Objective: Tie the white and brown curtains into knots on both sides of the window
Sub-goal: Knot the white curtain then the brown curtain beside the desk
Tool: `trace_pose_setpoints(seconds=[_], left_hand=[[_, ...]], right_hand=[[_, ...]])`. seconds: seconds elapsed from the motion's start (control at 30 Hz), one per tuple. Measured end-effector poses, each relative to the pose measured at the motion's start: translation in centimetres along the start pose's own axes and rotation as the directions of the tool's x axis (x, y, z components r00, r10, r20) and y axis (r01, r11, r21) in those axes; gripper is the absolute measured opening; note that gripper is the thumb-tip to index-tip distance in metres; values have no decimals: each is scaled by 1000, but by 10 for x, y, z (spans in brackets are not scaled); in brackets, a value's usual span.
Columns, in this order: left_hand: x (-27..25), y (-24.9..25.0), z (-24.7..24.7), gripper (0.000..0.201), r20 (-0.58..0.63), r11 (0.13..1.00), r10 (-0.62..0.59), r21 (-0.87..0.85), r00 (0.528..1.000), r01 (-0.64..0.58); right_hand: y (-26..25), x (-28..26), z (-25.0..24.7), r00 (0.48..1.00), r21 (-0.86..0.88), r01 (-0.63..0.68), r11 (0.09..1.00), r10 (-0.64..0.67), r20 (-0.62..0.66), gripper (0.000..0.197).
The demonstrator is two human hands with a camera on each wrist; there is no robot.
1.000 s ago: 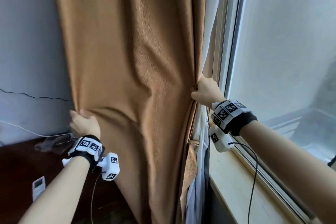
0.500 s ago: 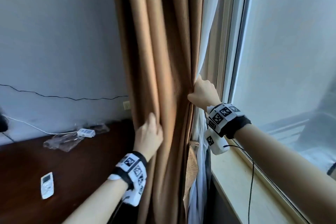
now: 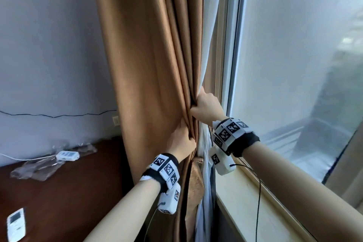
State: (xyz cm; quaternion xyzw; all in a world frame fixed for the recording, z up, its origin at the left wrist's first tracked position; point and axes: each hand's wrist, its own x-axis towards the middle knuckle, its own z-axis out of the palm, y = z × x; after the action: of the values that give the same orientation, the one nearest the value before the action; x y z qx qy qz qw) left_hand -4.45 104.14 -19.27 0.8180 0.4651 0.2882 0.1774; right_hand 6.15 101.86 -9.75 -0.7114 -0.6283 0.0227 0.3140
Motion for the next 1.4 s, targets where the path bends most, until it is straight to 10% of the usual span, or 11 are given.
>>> trace_pose_setpoints(seconds=[0.17,0.3,0.47,0.57,0.67,0.73,0.87,0.97,1.1,1.23,1.4], left_hand=[[8,-1,-3,40,158,998,16,55,987,-24],[6,-6,-1,35,276,989,3,138,961,-43],[11,-35,-12,40,262,985,128,80,957,-154],[27,-73,-45,31,-128,983,126,149,984,-107],[43,-119,-90,59,-608,966,-195,17,770,258],[53,-146,-111,88,-565,879,-471,-235,677,414],[65,-171,-107,85,-195,775,-575,-442,795,452],[63,-160,-90,39,-251,860,-482,-320,840,398],[37,-100,-62,38,-354,954,-298,-81,887,288],[9,-23,-27,31,-118,994,44,107,992,-31],[15,21,-4,19,86,994,40,98,996,-48]], right_hand=[[-2,3,-1,988,117,22,993,-40,151,42],[-6,10,1,984,121,9,993,-30,174,87],[7,15,16,998,-10,8,1000,-9,-55,48],[16,26,14,1000,-4,1,1000,-1,-25,44],[23,32,16,999,-6,8,1000,-8,-32,34],[24,33,18,999,6,-2,1000,3,-42,38],[17,33,22,999,25,-13,1000,14,-39,44],[10,32,23,999,27,-14,1000,15,-33,44],[8,32,22,998,24,-39,999,40,-46,46],[7,30,21,997,22,-56,998,57,-61,46],[18,26,16,999,25,-37,999,38,-37,44]])
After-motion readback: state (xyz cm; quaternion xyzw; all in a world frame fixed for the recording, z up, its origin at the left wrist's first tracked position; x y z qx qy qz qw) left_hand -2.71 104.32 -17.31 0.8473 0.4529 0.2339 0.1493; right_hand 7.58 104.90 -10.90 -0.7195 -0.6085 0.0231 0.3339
